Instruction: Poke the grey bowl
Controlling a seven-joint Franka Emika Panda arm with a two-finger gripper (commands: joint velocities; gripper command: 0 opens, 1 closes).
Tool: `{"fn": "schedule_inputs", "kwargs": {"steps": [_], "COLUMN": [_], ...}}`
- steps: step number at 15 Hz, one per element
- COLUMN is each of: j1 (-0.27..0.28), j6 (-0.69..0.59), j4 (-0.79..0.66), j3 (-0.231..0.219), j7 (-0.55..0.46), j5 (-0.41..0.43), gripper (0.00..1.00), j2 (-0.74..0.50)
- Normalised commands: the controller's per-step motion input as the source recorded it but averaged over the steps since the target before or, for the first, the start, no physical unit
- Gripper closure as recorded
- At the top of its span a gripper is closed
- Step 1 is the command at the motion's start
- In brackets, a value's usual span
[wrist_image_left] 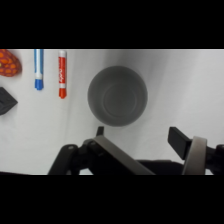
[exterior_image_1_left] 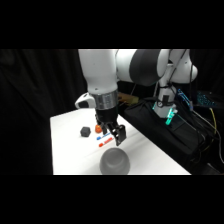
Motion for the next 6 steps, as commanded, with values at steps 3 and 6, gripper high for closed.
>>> {"fn": "schedule_inputs", "kwargs": {"steps": [3,6], "j1": [-0.02,-0.021], "j6": [-0.19,-0.15], "j4": [0.1,0.08], "j3": [-0.013,-0.02], "j7": [-0.01,-0.01], "j5": [0.07,0.041], "gripper": [0.0,0.0], "j2": [-0.15,-0.1]}}
